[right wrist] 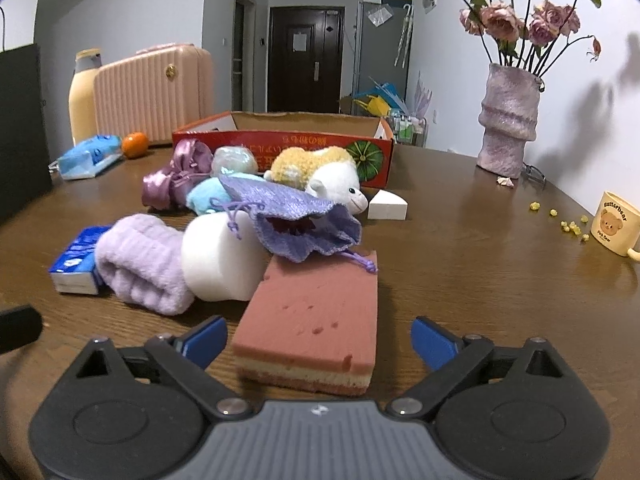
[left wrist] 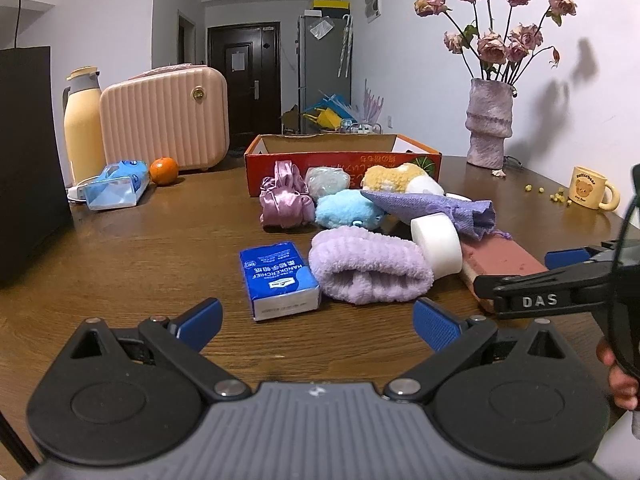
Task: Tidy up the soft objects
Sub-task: 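Move the right gripper to the pink sponge and close on it, then lift the pink sponge with the right gripper while the left gripper grasps the white foam roll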
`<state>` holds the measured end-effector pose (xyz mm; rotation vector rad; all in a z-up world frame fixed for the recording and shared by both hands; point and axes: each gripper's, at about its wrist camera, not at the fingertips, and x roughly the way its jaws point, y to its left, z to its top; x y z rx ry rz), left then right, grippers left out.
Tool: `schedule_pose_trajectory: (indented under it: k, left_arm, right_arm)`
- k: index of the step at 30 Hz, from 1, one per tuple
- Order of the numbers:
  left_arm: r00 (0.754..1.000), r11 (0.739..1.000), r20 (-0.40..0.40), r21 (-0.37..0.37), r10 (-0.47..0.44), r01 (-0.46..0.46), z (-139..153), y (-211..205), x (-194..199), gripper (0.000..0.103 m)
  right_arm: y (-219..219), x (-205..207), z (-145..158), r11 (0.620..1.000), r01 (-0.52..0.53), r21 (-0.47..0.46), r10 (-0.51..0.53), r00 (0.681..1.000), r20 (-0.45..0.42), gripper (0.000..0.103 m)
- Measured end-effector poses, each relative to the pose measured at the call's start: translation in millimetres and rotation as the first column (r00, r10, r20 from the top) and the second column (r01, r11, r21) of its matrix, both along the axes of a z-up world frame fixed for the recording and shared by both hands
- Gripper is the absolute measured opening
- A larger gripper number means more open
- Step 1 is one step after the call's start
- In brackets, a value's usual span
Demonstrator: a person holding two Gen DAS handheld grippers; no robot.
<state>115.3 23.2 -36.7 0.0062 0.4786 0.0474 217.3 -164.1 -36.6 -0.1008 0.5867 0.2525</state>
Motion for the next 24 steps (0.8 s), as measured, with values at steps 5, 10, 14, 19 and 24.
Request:
schedule_pose_trajectory:
  k: [5,10,14,19,24]
  left_arm:
    - [1.000,1.000,-0.005,0.001,0.002,-0.002,-1.5,0.5,2.7,0.103]
    - [1.000,1.000,-0.012,0.000,0.005,-0.005,-2.7,0.6,5.2,0.103]
    - [1.000,1.000,-0.013,-0.002,0.001,-0.001,-3.0,0.3,6.3,0.103]
    - [1.000,1.000,-0.013,-0.002,0.000,-0.001,-3.3,-0.2,6.6,0.103]
    - [1.000,1.000,-0.012,-0.001,0.003,-0.003,-3.0,-1.7,8.0,0.103]
  right_arm:
    - [3.1,13.7,-4.4,1.000,0.006,-0.012,-0.006,1.000,-0.026,0.093]
    - [3.1,21.8,-7.9,1.000,0.000,-0.006,0.000,0.998,-0.061,0.082]
    - [2.2,21.0,-7.6,1.000,-0.006,0.006,0.007,0.998,-0.059,0.072]
    - [-0.5,19.4,-6.8,1.000,-0.011,0.023,0.012,0.998,-0.057,0.070]
    - [-6.1,15.8,-3.4,0.998,-0.015,0.057,0.018,0.999,-0.043,0.070]
